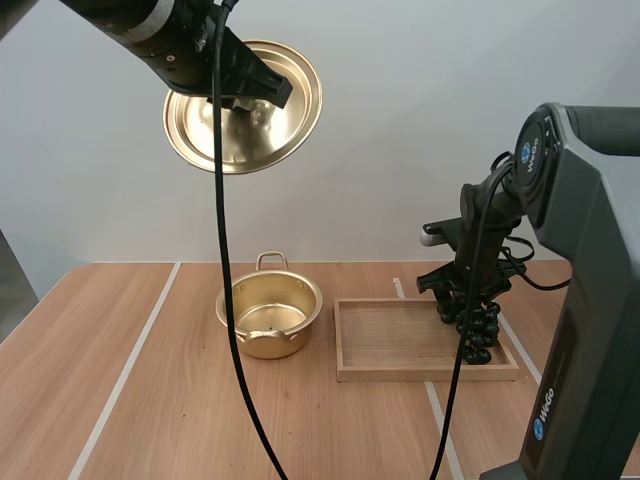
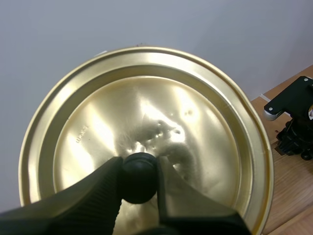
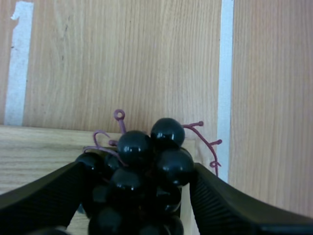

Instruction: Open the pot, put the grape inside, and close it

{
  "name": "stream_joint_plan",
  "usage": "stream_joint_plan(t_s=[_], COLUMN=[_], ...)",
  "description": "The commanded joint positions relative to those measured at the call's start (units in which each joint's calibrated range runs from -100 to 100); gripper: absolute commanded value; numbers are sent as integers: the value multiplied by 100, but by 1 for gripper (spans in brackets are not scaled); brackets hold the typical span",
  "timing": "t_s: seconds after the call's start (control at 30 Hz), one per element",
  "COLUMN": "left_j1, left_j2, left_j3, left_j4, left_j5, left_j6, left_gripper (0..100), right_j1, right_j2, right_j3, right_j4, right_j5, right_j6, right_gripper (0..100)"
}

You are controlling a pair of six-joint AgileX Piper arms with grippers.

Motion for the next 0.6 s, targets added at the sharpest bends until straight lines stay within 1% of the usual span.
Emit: stream_joint_plan(t_s=[0.0,0.47,0.5,0.57], left_j1=[-17,-17,-17,-17], left_j2=[-54,-54,-54,-54], left_j3=[-50,-50,-50,-50], left_j4=[-106,-106,-106,-106], left_j5=[-258,-316,-316,-337], left_j6=[7,7,7,7], left_gripper=[0,0,0,0], right_j1=[-22,-22,-22,-22], right_j2=[208,352,352,352], right_j3=[34,34,34,34], right_j4=[-85,-95,-95,-40], right_j5=[177,336,357,371], right_j6=[-53,-53,-53,-53], right_gripper=[100,100,84,50])
